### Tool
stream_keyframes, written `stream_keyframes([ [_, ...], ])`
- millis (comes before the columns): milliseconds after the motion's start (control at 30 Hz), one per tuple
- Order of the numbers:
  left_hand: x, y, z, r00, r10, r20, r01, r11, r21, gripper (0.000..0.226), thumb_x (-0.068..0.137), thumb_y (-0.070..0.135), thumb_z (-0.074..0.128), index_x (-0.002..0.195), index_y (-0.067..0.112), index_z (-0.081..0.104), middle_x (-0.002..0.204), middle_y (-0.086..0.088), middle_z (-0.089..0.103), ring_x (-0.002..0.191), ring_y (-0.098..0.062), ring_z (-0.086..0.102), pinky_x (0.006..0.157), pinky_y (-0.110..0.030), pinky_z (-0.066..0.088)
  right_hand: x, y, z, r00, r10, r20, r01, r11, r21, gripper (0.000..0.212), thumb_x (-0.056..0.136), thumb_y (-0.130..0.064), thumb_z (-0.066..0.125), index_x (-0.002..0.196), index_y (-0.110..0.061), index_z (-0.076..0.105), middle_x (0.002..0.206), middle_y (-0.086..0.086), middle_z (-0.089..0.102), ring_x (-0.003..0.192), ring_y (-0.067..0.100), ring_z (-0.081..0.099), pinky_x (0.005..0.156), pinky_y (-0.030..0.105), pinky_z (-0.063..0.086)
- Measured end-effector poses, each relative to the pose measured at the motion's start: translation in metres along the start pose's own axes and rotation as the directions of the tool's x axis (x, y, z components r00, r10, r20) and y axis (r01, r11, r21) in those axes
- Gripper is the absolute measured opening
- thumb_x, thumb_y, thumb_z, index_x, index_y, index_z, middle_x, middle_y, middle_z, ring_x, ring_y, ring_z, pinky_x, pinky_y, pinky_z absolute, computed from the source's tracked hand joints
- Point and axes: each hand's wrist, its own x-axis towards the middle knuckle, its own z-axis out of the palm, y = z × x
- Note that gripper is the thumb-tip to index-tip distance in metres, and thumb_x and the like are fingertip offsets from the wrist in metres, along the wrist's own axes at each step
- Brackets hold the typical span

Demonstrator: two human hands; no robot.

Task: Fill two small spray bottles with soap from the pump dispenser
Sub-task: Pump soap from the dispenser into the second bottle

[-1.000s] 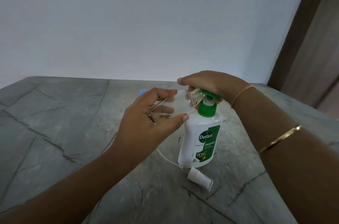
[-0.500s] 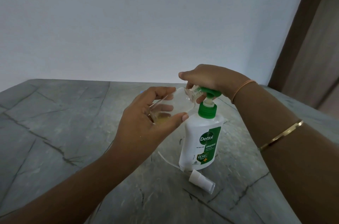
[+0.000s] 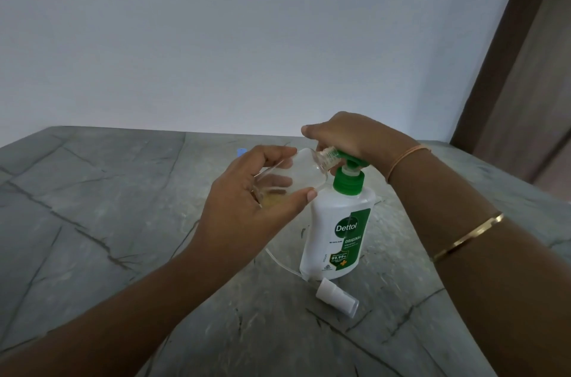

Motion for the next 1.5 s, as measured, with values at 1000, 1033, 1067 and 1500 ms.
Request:
stream_keyframes([
  [1000, -0.003, 0.0, 0.001, 1.0, -0.012, -0.003, 0.012, 1.0, 0.019, 0.042, 0.06, 0.049, 0.066, 0.099, 0.042, 0.052, 0.104, 0.016, 0.061, 0.087, 0.007, 0.061, 0.063, -0.006, 0.048, 0.0, -0.004, -0.004, 1.0, -0.01, 0.011, 0.011, 0.998, -0.065, 0.026, 0.091, -0.026, 0.048, 0.076, -0.007, 0.057, 0.053, 0.002, 0.05, 0.03, 0.009, 0.045, 0.033, 0.011, 0.031],
  [1033, -0.003, 0.001, 0.001, 1.0, -0.011, -0.003, 0.011, 1.0, 0.022, 0.042, 0.06, 0.05, 0.066, 0.099, 0.043, 0.052, 0.104, 0.016, 0.061, 0.087, 0.008, 0.061, 0.063, -0.007, 0.049, 0.002, -0.004, -0.006, 1.0, -0.019, -0.012, 0.017, 0.996, -0.089, 0.026, 0.091, -0.028, 0.047, 0.074, -0.009, 0.056, 0.048, 0.002, 0.052, 0.028, 0.008, 0.045, 0.034, 0.011, 0.031],
  [1067, -0.002, 0.001, 0.001, 1.0, -0.012, -0.006, 0.012, 1.0, 0.022, 0.043, 0.059, 0.051, 0.066, 0.099, 0.043, 0.052, 0.105, 0.016, 0.061, 0.087, 0.008, 0.061, 0.064, -0.008, 0.05, 0.003, -0.004, -0.008, 0.999, -0.033, -0.042, 0.027, 0.992, -0.123, 0.027, 0.09, -0.029, 0.047, 0.074, -0.01, 0.056, 0.047, 0.001, 0.054, 0.03, 0.008, 0.046, 0.038, 0.014, 0.033],
  [1500, -0.002, 0.002, -0.002, 1.0, -0.026, -0.008, 0.026, 0.999, 0.026, 0.042, 0.06, 0.05, 0.066, 0.099, 0.044, 0.052, 0.105, 0.016, 0.062, 0.086, 0.008, 0.062, 0.065, -0.006, 0.048, 0.006, -0.004, -0.002, 0.999, 0.001, -0.041, -0.006, 0.994, -0.106, 0.028, 0.09, -0.018, 0.043, 0.063, -0.011, 0.047, 0.056, 0.004, 0.049, 0.047, 0.014, 0.042, 0.048, 0.022, 0.031],
])
